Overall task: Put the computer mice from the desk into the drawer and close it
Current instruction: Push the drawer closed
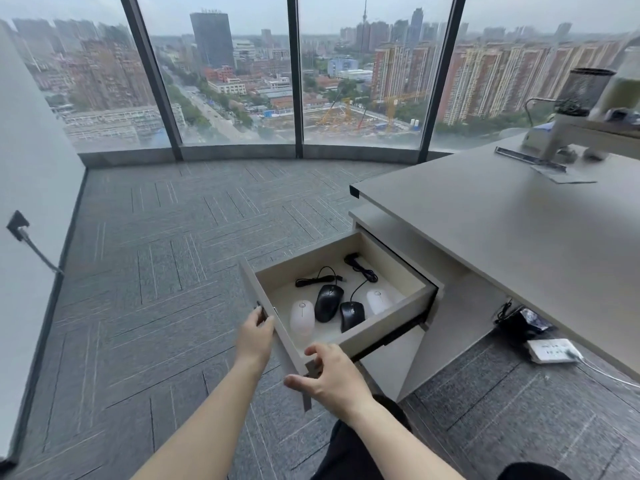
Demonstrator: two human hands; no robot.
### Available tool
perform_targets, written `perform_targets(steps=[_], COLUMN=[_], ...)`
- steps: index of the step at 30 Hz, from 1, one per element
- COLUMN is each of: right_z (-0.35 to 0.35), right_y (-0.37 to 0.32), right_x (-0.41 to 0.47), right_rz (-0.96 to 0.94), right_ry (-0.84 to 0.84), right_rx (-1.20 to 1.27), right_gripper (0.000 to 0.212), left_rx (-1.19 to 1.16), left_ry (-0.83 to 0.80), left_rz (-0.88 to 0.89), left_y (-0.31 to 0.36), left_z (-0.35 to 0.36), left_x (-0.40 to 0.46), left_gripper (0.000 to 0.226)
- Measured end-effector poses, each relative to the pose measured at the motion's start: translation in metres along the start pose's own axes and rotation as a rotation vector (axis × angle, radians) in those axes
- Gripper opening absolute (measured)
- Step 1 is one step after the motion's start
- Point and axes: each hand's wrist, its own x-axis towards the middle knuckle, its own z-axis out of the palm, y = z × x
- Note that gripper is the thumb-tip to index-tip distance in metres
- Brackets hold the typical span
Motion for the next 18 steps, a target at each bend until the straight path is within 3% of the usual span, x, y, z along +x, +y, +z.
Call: perform_targets(steps=[6,18], right_z=[-0.002,-0.084], right_y=[0.01,0.072], right_x=[0.002,0.031], right_rz=[0.027,0.231], right_ry=[0.102,0.335], right_rx=[-0.052,0.063], right_gripper=[0.055,0.036], left_rx=[-0.161,-0.151], left_ry=[-0.064,-0.304], left_rz=[-0.056,-0.113], left_y=[0.004,0.051], left_z=[0.018,0.124], left_x=[0.006,0.042], left_gripper=[0.05,0.068])
